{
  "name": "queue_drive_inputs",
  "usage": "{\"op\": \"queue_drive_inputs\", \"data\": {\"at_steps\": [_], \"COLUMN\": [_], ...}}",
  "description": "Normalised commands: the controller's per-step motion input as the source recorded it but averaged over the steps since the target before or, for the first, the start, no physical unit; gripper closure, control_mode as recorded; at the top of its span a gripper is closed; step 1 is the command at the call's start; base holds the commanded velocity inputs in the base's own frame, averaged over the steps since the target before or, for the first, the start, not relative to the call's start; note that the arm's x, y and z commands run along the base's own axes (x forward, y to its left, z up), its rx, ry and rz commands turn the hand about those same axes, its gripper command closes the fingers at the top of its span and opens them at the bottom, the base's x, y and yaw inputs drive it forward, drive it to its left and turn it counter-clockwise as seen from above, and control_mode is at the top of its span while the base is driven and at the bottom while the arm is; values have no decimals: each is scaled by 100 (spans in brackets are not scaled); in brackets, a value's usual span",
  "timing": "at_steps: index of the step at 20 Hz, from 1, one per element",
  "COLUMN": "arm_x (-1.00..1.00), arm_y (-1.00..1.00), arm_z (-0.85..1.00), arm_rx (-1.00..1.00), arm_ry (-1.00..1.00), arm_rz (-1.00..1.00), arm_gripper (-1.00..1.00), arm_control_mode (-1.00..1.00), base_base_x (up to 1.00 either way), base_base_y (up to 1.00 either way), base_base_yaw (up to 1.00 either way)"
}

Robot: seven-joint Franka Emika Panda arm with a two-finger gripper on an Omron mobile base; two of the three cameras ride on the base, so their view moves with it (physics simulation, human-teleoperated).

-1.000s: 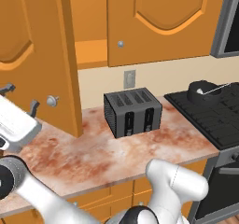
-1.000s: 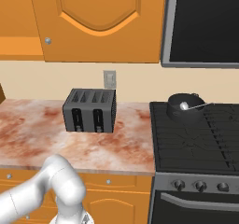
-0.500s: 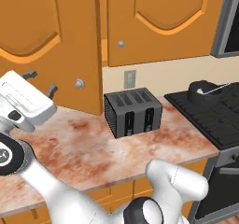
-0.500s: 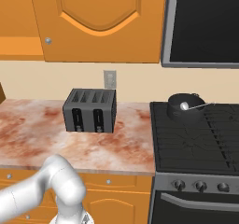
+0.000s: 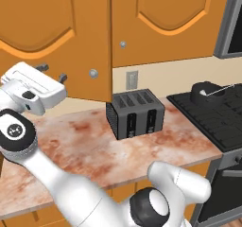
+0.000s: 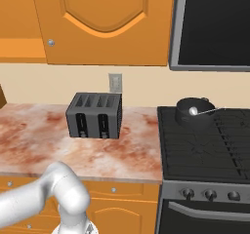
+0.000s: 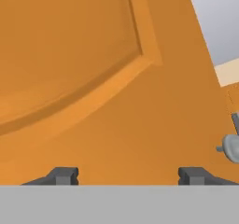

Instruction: Open the cabinet and move the ladle to the pot. Then close the cabinet.

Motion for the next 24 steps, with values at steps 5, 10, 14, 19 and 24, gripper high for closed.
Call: {"op": "queue_drive_inputs", "data": {"at_steps": [5, 10, 14, 19, 24], "arm_x": [85, 97, 100, 100, 97], "arm_y": [-51, -56, -44, -38, -20], "arm_z": [0, 0, 0, 0, 0], "arm_rx": [10, 14, 10, 6, 4], "arm_ry": [5, 6, 5, 4, 7], "arm_rz": [32, 43, 41, 39, 32], "arm_gripper": [-100, -100, -100, -100, -100], "arm_control_mode": [-100, -100, -100, -100, -100], "base_base_x": [0, 0, 0, 0, 0], "base_base_y": [0, 0, 0, 0, 0], "base_base_yaw": [0, 0, 0, 0, 0]}}
